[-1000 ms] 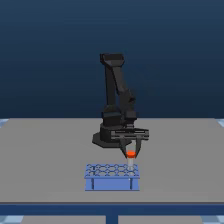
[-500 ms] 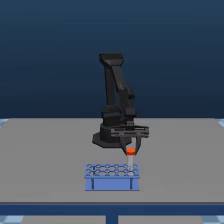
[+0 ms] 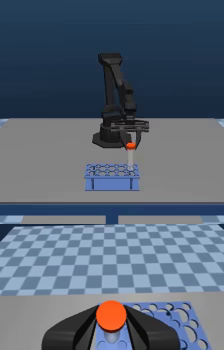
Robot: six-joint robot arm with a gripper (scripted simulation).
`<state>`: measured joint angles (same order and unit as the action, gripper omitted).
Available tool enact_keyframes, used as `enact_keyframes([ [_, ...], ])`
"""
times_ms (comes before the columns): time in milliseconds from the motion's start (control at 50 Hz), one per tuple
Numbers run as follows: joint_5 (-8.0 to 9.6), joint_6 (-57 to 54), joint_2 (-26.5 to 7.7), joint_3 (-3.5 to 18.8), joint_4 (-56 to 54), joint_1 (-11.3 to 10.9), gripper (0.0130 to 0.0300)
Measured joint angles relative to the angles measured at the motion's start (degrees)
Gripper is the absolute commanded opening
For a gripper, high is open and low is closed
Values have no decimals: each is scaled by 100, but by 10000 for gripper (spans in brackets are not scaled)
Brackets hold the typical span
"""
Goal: Pick up the centrifuge tube on the rack
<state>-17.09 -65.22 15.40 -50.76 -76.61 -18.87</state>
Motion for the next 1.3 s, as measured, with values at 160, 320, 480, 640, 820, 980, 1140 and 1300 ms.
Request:
enact_keyframes([
  [160,45,-718,118,95,-702,0,130],
  [320,66,-1444,226,193,-1405,0,130],
  [480,63,-2173,328,297,-2105,0,130],
  [640,35,-2890,425,408,-2788,0,130],
  [820,-19,-3586,517,529,-3444,0,130],
  [980,-78,-4089,581,624,-3905,0,130],
  [1140,-138,-4483,631,704,-4257,0,130],
  [1300,-190,-4758,665,764,-4497,0,130],
])
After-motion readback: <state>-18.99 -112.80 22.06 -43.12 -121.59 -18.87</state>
